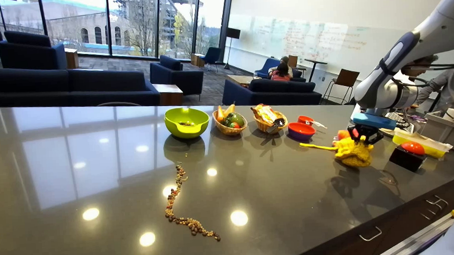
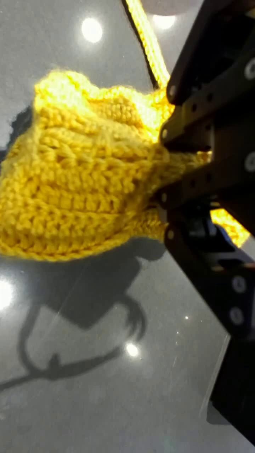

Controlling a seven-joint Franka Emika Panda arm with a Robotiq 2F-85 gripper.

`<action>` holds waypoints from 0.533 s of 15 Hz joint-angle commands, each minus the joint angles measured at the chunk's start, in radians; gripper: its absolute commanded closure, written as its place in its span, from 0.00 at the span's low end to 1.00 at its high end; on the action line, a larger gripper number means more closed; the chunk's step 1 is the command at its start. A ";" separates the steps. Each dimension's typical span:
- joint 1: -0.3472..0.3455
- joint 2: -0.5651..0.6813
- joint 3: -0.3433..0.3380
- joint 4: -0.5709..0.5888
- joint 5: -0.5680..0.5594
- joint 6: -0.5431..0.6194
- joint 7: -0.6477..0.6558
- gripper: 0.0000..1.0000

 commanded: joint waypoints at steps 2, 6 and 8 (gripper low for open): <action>0.008 -0.022 0.001 -0.003 0.033 0.006 -0.018 0.44; 0.035 -0.061 0.018 -0.026 0.027 -0.012 -0.015 0.16; 0.065 -0.086 0.020 -0.044 -0.004 -0.009 -0.005 0.02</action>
